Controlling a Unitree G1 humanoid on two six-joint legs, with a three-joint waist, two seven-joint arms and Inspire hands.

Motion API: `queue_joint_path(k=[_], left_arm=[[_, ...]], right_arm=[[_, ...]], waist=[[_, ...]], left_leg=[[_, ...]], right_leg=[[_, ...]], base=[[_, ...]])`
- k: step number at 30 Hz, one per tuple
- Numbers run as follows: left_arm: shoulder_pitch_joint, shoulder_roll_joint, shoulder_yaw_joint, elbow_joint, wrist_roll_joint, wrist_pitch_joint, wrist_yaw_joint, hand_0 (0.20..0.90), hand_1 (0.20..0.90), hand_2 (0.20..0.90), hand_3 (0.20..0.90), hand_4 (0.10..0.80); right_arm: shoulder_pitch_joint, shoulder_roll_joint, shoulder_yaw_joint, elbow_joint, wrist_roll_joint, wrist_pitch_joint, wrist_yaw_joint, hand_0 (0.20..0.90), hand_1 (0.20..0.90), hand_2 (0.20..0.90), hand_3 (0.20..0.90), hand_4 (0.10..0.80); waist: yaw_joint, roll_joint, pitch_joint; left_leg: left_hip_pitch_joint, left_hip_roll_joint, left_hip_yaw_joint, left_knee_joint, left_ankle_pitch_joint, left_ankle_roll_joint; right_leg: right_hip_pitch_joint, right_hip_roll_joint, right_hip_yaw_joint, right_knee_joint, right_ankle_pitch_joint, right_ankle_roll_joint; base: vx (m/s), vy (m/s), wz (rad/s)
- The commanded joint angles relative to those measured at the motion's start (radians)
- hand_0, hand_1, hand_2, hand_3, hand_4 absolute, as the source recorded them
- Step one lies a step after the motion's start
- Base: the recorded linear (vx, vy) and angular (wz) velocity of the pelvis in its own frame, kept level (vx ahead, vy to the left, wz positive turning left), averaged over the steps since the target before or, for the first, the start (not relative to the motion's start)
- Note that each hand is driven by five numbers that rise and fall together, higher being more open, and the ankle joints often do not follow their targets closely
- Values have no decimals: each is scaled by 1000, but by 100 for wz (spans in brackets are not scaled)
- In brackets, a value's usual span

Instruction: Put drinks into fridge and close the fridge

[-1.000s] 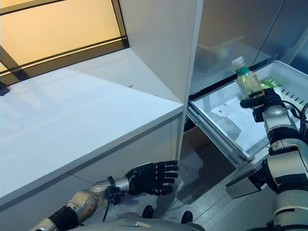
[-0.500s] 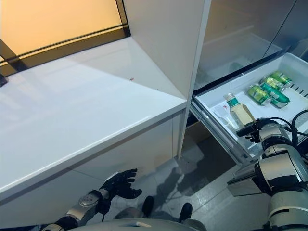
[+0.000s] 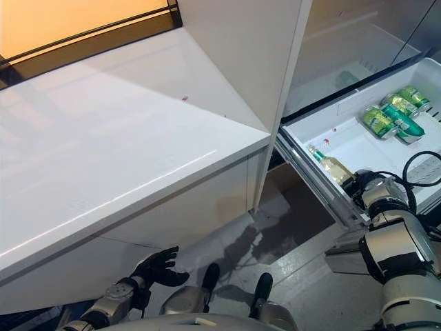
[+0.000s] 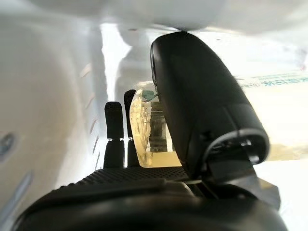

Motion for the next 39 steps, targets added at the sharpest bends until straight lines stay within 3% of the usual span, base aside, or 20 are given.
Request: queue_joint_path(k=[1,2,3,4,7,13,18,20,25,26,30,34,39], left_arm=[[-21,6,-43,-5,46,-62,-6,900,900,900,900,800],[-24,6,-46,-11,51,-61,-8,900,900,900,900,800],[-28,8,-50,-15,54,-62,-11,900,900,900,900,800],[-32,8,-56,-19,53,-59,-9,900,900,900,900,800],[-38,7,-62,-30,58,-46,-9,900,900,900,900,800],[-40,9,-46,-33,61,-17,-7,900,900,900,900,800],[-7,9,-10,-14,83,-12,-16,900,900,900,900,800],[12,7,-2,-4,89,-6,-20,900,900,900,900,800],[34,-3,-10,43,113,-34,-25,900,900,900,900,800],[38,-12,-13,60,122,-43,-26,900,900,900,900,800],[28,-39,-56,89,123,-54,-13,900,900,900,900,800],[15,-52,-92,78,121,-33,-12,900,900,900,900,800],[26,-49,-98,64,140,-23,-25,900,900,900,900,800]], right_arm=[[-116,-51,109,-81,-69,-45,36,418,418,418,337,237],[-115,-48,117,-80,-78,-47,45,474,474,474,403,303],[-118,-43,127,-79,-86,-48,58,667,667,667,628,528],[-122,-37,133,-77,-91,-47,68,900,900,900,900,800],[-128,-22,141,-85,-52,-53,70,900,900,900,900,800],[-122,14,25,-218,357,-17,60,900,900,900,900,800],[-43,1,-147,-404,636,-103,-31,900,900,900,900,800],[-7,-25,-202,-496,700,-186,-131,900,900,900,900,800],[61,-55,-308,-667,703,-320,-344,900,900,900,900,800],[89,-56,-353,-716,660,-407,-471,900,900,900,900,800],[187,-16,-478,-795,529,-582,-795,900,900,900,900,800],[303,65,-564,-758,697,-656,-831,900,900,900,900,800],[382,127,-573,-763,709,-662,-792,900,900,900,900,800]], waist=[[1,-35,-28],[1,-35,-27],[1,-36,-26],[1,-37,-27],[1,-38,-30],[-19,-40,-38],[-47,-50,-60],[-63,-58,-76],[-93,-67,-102],[-109,-67,-114],[-141,-63,-139],[-159,-58,-142],[-157,-59,-108]], left_leg=[[-44,-13,120,1,-21,22],[-45,-13,121,1,-22,22],[-46,-13,122,1,-22,22],[-46,-14,122,1,-22,22],[-46,-14,123,1,-23,22],[-36,-11,136,1,-28,19],[-13,-7,159,1,-43,17],[-3,-7,171,1,-52,18],[19,-9,191,1,-67,25],[27,-11,197,1,-72,29],[54,-19,214,1,-91,45],[76,-34,206,18,-112,64],[40,-61,170,149,-159,88]], right_leg=[[7,-1,69,50,-60,29],[6,-1,69,49,-59,30],[6,-1,69,47,-57,30],[5,-1,71,45,-55,30],[5,0,74,41,-52,31],[6,2,94,41,-47,31],[18,5,107,42,-52,33],[23,6,116,42,-54,36],[30,7,139,48,-56,42],[33,7,151,50,-57,45],[42,6,193,62,-64,53],[51,0,234,87,-74,56],[27,-16,267,186,-102,49]], base=[[-35,1,-6],[-35,1,-7],[-25,-1,-4],[-21,-4,-3],[-4,4,-1],[-10,29,-5],[26,48,-12],[27,40,-9],[41,49,-15],[63,74,-18],[70,78,-28],[95,38,-38],[111,-9,-32]])
